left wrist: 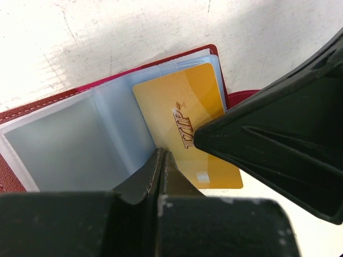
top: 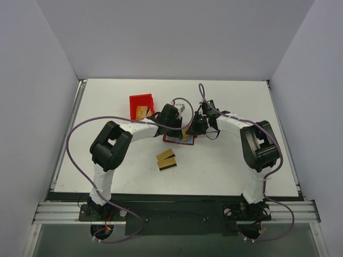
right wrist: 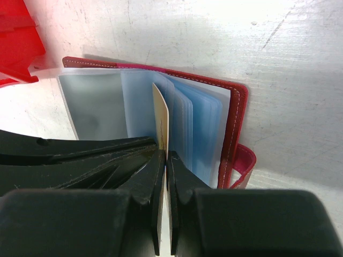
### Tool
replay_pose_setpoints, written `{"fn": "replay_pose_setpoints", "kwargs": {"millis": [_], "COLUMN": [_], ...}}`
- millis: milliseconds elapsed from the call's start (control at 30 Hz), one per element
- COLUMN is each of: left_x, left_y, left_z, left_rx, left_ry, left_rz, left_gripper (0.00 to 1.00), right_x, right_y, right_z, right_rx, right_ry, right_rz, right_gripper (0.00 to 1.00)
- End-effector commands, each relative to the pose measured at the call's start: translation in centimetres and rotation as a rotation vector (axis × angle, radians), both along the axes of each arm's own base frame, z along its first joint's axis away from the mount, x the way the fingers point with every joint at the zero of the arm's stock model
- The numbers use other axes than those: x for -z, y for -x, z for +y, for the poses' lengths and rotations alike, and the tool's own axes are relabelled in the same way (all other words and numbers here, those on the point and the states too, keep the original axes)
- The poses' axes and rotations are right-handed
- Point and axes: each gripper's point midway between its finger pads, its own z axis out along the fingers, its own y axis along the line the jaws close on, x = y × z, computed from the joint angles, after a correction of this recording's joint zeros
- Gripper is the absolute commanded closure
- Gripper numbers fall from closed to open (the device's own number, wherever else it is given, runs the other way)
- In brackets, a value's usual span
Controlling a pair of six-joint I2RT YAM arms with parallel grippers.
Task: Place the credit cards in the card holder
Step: Insert the credit card into the card holder.
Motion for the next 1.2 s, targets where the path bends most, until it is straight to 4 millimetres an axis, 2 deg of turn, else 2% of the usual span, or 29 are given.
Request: {"fn": "replay_pose_setpoints", "kwargs": {"millis": [0,300,733,867,1033,1167], "left_x": [-1.0,-0.7,0.5,0.9,1.4,1.4], "left_y": [-1.6,-1.8,-1.3,-1.1,-0.8,-0.8], "left_z": [1.1,3.1,4.1,4.2,4.3,4.3], "left_rx": [-0.032,-0.071,-0.082,-0.078,-0.075,-0.075], "left_ry": [-0.026,-0.038,-0.066,-0.072,-0.078,-0.079], "left_rz": [-0.035,-0.023,-0.002,0.009,0.022,0.023], "left_gripper": [1.0,1.0,1.0,1.0,1.0,1.0], "right_x": [2.4,2.5,2.3,1.4,-1.3,-2.6], "right_y": [1.7,1.7,1.6,1.4,0.8,0.5], "right_z": [-1.0,-1.1,-1.2,-1.0,-1.0,-1.4], "right_rx": [0.0,-0.002,0.001,0.0,-0.001,0.015], "right_ry": [0.06,0.061,0.062,0.054,0.032,0.024], "right_rz": [0.078,0.08,0.075,0.056,-0.02,-0.05], "right_gripper": [1.0,1.0,1.0,1.0,1.0,1.0]}}
